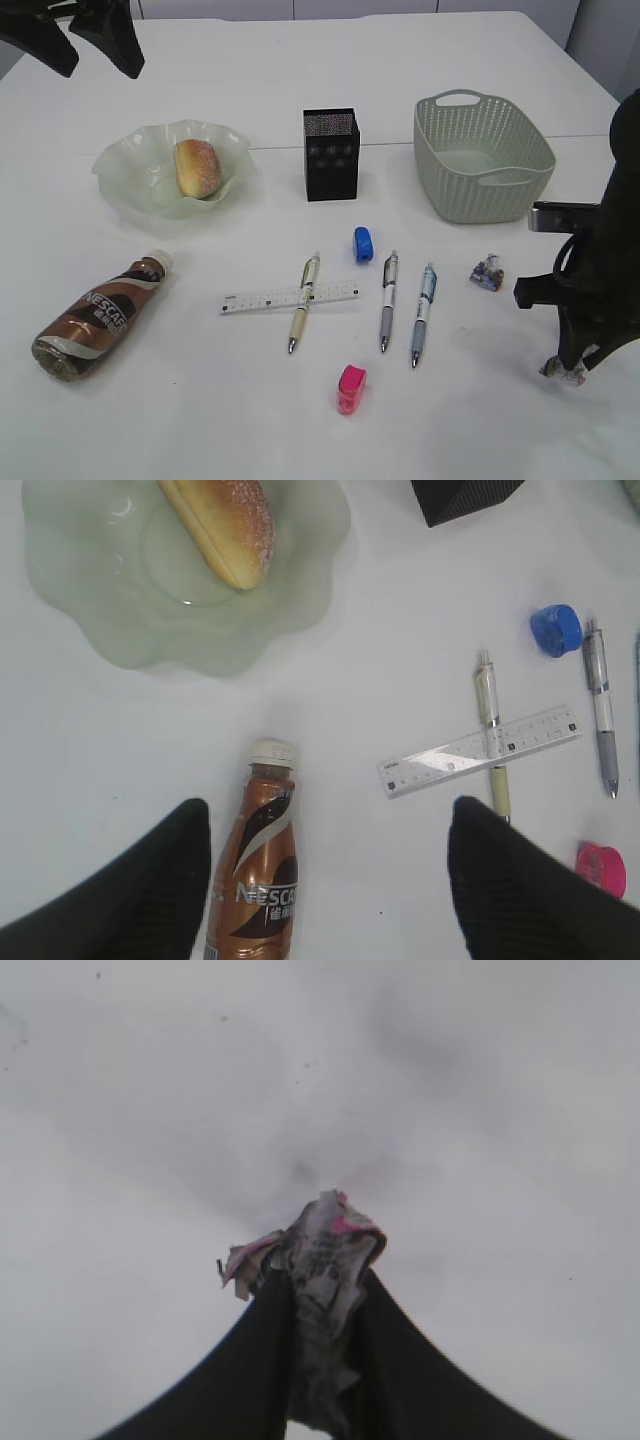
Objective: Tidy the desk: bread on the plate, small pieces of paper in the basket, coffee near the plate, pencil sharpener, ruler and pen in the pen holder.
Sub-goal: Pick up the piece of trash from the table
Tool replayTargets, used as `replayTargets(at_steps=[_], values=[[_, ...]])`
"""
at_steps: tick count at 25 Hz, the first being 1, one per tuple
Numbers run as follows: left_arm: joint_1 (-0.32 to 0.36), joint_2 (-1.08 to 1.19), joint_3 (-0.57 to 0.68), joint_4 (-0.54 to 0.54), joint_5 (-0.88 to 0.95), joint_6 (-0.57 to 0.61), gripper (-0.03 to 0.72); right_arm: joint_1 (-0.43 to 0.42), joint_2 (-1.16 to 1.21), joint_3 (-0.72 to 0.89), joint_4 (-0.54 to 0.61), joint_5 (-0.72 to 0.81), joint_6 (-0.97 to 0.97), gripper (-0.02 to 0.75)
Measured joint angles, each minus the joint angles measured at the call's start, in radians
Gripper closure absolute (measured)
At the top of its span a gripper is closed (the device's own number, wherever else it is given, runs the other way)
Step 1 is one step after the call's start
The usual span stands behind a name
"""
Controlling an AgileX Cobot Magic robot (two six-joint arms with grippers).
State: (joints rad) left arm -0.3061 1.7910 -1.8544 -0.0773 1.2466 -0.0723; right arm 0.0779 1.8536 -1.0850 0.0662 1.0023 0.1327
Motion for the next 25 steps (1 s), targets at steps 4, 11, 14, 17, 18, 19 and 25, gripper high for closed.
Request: replayTargets(at_steps=[4, 11, 14, 17, 18, 19, 25], values=[[0.000, 0.000, 0.000, 0.001, 0.000, 0.002, 0.155, 0.000, 0.000, -0.039, 0.000, 0.056, 0.000, 0.584], [0.000, 0.000, 0.000, 0.031, 0.000, 0.002, 0.157, 0.000, 0.000, -0.099, 0.023, 0.148, 0.000, 0.585], [0.000, 0.000, 0.000, 0.050, 0.000, 0.002, 0.157, 0.000, 0.000, -0.146, 0.027, 0.185, 0.000, 0.585], [0.000, 0.000, 0.000, 0.050, 0.000, 0.002, 0.158, 0.000, 0.003, -0.211, 0.029, 0.198, 0.004, 0.585], [0.000, 0.000, 0.000, 0.050, 0.000, 0.002, 0.158, 0.000, 0.005, -0.234, 0.029, 0.200, 0.006, 0.585], [0.000, 0.000, 0.000, 0.050, 0.000, 0.002, 0.159, 0.000, 0.005, -0.264, 0.029, 0.200, 0.006, 0.585], [0.000, 0.000, 0.000, 0.050, 0.000, 0.002, 0.160, 0.000, 0.005, -0.465, 0.001, 0.216, 0.010, 0.586]])
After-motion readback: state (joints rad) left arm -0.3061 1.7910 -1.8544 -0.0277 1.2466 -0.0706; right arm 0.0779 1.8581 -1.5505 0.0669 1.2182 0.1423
